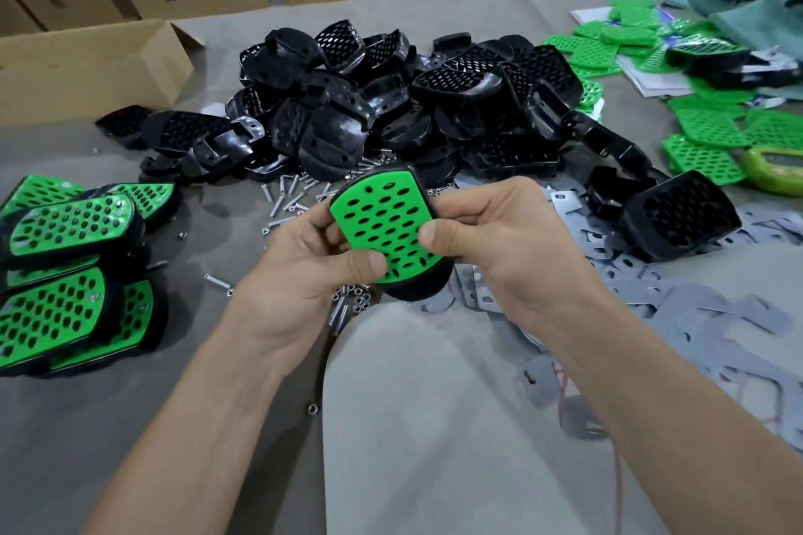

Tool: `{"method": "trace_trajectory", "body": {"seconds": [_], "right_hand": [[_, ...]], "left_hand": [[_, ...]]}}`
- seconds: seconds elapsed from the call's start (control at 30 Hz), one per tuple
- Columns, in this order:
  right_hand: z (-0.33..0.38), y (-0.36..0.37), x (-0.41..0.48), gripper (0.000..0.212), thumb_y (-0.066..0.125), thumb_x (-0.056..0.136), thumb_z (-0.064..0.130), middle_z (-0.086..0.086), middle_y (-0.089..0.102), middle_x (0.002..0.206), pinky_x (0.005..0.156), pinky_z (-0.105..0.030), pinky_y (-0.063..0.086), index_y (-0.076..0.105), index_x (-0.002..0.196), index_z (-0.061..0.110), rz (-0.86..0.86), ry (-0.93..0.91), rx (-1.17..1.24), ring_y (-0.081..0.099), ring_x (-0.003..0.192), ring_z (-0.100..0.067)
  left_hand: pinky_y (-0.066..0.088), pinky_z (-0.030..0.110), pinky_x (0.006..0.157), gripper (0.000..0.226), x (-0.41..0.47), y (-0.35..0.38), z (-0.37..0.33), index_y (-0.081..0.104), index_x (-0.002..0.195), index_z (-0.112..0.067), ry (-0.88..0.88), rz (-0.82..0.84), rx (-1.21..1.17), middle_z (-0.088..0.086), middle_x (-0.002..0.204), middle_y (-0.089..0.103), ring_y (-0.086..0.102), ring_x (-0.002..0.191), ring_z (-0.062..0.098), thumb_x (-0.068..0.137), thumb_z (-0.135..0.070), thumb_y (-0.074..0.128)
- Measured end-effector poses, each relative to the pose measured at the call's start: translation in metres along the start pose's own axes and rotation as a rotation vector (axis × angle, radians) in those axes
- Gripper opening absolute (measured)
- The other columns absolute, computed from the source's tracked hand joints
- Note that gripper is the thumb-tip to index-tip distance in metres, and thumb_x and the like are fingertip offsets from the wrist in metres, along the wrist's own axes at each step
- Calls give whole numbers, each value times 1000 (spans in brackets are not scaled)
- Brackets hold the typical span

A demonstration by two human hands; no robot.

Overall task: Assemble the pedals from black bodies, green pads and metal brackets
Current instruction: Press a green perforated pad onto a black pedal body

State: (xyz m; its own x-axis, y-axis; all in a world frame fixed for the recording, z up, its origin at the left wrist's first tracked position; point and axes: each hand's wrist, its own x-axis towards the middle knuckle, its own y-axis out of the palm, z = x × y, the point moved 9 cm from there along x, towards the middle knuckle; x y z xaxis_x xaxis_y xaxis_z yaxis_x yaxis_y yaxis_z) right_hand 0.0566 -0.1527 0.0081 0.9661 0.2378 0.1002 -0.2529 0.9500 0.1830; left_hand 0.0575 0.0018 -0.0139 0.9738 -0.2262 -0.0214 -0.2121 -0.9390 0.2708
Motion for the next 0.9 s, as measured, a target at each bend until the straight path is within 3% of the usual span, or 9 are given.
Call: {"method": "trace_trajectory", "body": {"seconds": [0.2,0.4,0.5,0.57,0.67,0.77,0.9], "right_hand": [[-6,12,-1,22,68,81,-12,-27,75,99,80,-40,61,74,102,-9,109,70,91,75,91,-40],[-7,14,0,45,74,78,8,-24,73,114,86,-38,58,69,121,-4,269,200,81,72,105,-39],[-9,15,0,37,60,95,0,-18,71,123,86,-35,57,62,132,-1,312,218,25,70,112,-34],[-9,14,1,32,54,100,-2,-15,72,121,84,-33,57,63,130,0,287,212,-9,71,111,-31],[-8,8,3,29,54,98,-4,-17,75,115,84,-35,59,67,123,-3,213,202,43,73,107,-31],[-9,5,1,27,56,95,-6,-19,75,111,82,-36,60,69,119,-4,188,197,51,73,103,-34],[-12,9,-2,28,60,92,-5,-20,75,109,75,-32,60,71,117,-5,223,211,63,74,100,-35]], "left_hand": [[60,42,85,64,-5,-2,4,56,128,14,-65,53,-102,32,121,68,71,105,41,64,16,60],[54,57,100,75,-5,2,5,50,136,16,-76,93,-136,36,134,60,63,121,50,63,17,64],[61,43,88,62,-5,-3,10,63,125,5,-86,15,-108,24,118,73,73,106,37,64,13,64],[62,33,79,68,-4,-5,13,69,118,-2,-100,-35,-122,15,109,78,76,95,28,52,13,79],[61,32,81,77,-5,1,11,73,118,-5,-128,-31,-190,17,117,76,75,101,28,47,-17,98],[61,32,81,67,-6,2,9,70,122,-2,-122,-28,-162,17,115,76,75,100,29,58,-14,84],[62,35,82,89,-11,2,6,72,119,2,-113,-6,-166,24,115,74,75,99,34,40,-25,102]]}}
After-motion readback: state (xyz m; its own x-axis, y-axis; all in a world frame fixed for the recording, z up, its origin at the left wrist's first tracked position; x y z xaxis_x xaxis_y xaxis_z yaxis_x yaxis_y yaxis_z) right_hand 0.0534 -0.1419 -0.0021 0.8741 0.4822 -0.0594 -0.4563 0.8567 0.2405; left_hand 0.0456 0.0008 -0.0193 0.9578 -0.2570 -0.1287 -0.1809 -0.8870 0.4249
